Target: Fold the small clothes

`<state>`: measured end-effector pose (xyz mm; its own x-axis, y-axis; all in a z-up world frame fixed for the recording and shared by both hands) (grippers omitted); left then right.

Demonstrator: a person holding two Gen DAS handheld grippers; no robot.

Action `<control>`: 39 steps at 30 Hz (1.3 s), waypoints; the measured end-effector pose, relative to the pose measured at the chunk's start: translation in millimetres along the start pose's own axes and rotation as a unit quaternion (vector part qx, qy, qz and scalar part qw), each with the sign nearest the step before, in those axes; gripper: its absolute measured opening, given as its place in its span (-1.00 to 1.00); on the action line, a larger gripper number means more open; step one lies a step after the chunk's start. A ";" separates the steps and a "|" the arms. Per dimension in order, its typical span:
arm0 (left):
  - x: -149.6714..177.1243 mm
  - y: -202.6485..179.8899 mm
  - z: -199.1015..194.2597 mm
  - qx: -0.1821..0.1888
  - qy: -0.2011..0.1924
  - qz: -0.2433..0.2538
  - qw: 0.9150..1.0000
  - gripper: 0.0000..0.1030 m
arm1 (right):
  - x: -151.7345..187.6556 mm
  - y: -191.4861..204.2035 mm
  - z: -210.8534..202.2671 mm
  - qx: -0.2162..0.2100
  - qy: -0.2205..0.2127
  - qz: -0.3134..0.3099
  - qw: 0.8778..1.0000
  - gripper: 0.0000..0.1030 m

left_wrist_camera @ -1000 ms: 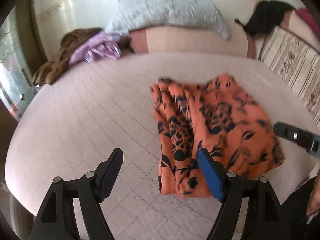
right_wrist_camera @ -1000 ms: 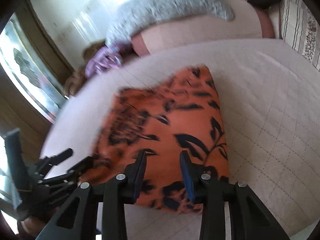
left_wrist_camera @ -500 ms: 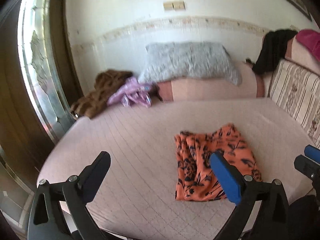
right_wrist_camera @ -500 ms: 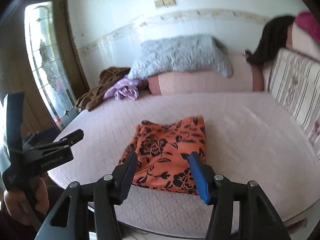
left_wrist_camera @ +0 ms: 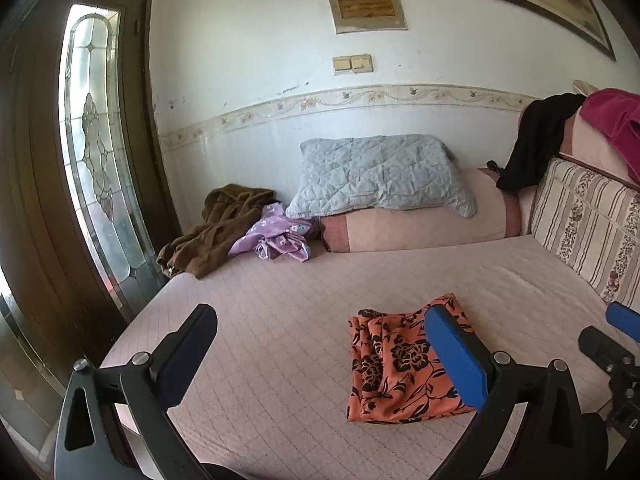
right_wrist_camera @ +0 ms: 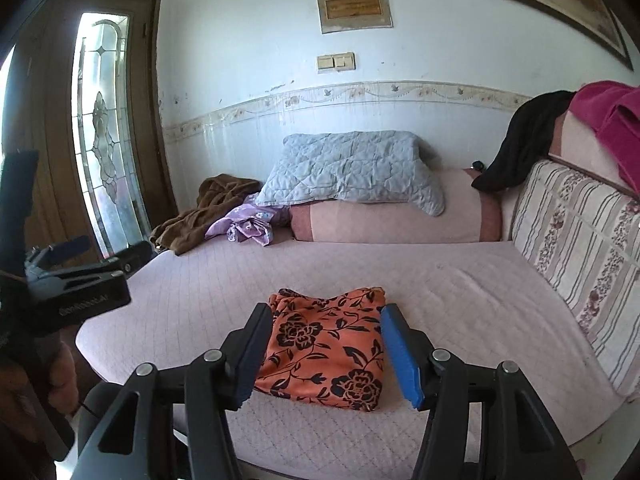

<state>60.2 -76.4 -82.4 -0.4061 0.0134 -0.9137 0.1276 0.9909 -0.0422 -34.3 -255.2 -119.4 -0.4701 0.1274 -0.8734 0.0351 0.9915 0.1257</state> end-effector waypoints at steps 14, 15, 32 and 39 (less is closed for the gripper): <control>-0.3 6.4 6.4 -0.003 0.005 -0.006 1.000 1.00 | -0.5 0.8 12.2 0.002 0.011 0.001 1.000 0.17; 0.3 7.2 7.2 -0.002 0.007 -0.006 1.000 1.00 | -0.6 1.9 13.3 0.002 0.012 0.000 1.000 0.17; -3.5 43.7 4.6 -0.014 0.002 -0.037 0.999 1.00 | -17.0 23.8 18.4 -0.003 0.013 -0.026 1.000 0.17; -4.1 59.9 4.0 -0.014 0.004 -0.055 0.998 1.00 | -27.4 39.6 17.4 -0.005 0.007 -0.043 0.999 0.17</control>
<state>73.1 -17.6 -82.7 -0.4230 -0.0957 -0.9010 0.0568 0.9897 -0.1318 -4.6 -218.9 -98.7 -0.4833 0.0412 -0.8745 -0.0150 0.9984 0.0554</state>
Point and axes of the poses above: each gripper's, at about its wrist camera, not at the fingertips, and z roughly the way its jaws point, y to its left, x to its underside, the point moved 9 cm from there along z, roughly the way its jaws point, and after that the axes turned 11 degrees about -z, right-handed, at the moved point
